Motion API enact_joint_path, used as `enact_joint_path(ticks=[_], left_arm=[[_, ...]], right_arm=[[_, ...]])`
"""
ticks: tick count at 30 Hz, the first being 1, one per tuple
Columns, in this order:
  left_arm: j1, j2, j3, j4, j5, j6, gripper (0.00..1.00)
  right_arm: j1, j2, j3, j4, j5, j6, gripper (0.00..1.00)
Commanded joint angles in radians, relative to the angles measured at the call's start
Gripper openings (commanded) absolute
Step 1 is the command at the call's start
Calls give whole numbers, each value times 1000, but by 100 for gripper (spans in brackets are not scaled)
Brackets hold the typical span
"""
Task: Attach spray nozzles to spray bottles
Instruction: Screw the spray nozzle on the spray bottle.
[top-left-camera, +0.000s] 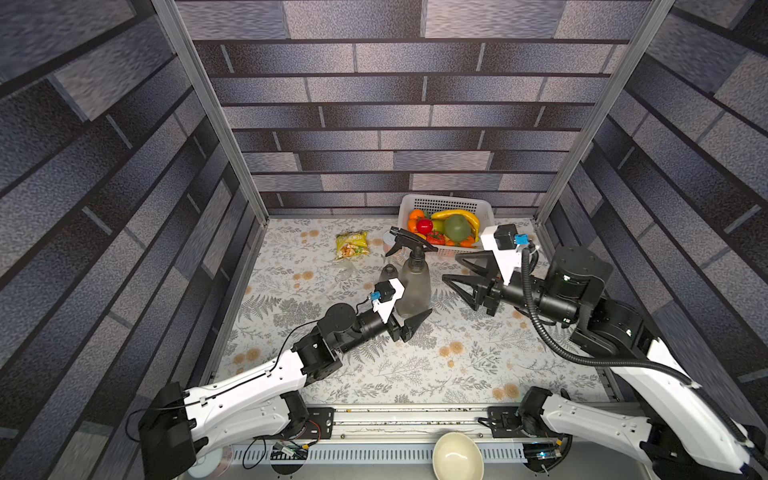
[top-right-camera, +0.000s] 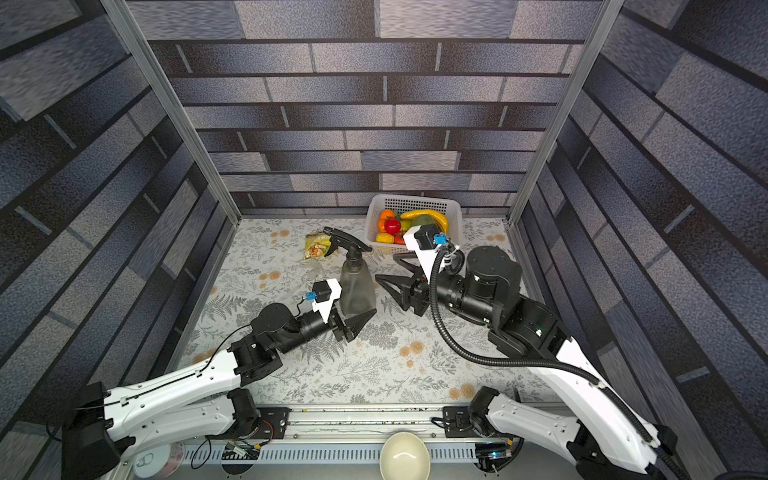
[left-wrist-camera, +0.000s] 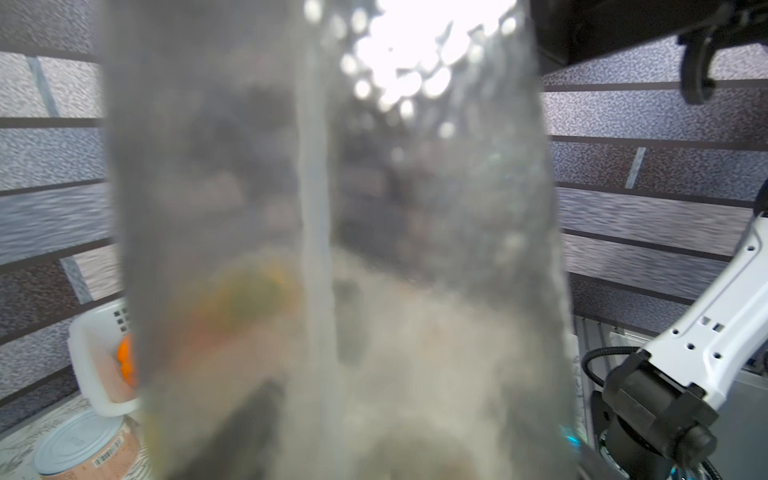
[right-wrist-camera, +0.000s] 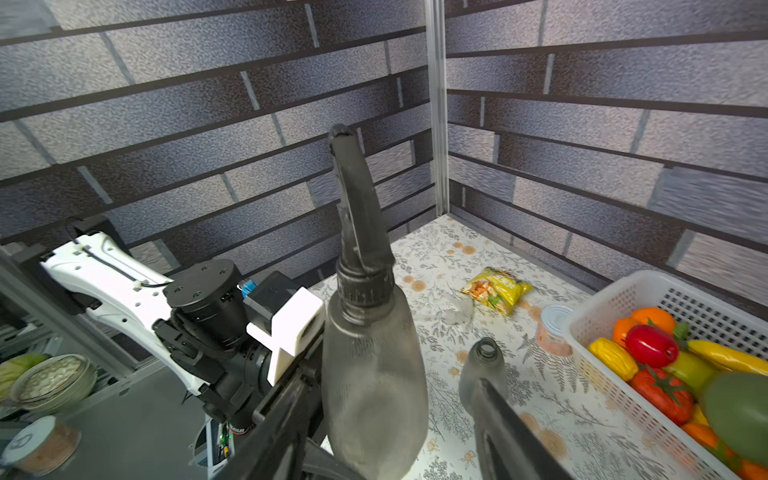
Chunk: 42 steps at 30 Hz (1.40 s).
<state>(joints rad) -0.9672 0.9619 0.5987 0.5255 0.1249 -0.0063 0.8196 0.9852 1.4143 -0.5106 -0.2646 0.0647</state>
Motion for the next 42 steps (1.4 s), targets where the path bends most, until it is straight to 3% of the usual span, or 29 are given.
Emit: enact_joint_path(ticks=[1, 8, 14, 24, 27, 32, 42], left_arm=[[-10, -16, 37, -29, 65, -26, 64], [-16, -18, 44, -38, 87, -26, 64], [-23, -15, 45, -38, 80, -17, 65], [-21, 29, 77, -20, 62, 1, 64], [-22, 43, 94, -16, 33, 8, 64], [-28, 67, 131, -25, -32, 31, 64], [-51, 152, 191, 25, -154, 92, 62]], right_arm=[[-25, 65, 61, 45, -248, -14, 62], [-48, 116, 63, 97, -278, 15, 58], [-51, 122, 44, 113, -296, 44, 37], [-50, 119, -60, 121, -271, 80, 21], [-47, 108, -80, 99, -179, 85, 17], [-8, 75, -131, 81, 160, 119, 11], [239, 135, -161, 130, 818, 178, 5]])
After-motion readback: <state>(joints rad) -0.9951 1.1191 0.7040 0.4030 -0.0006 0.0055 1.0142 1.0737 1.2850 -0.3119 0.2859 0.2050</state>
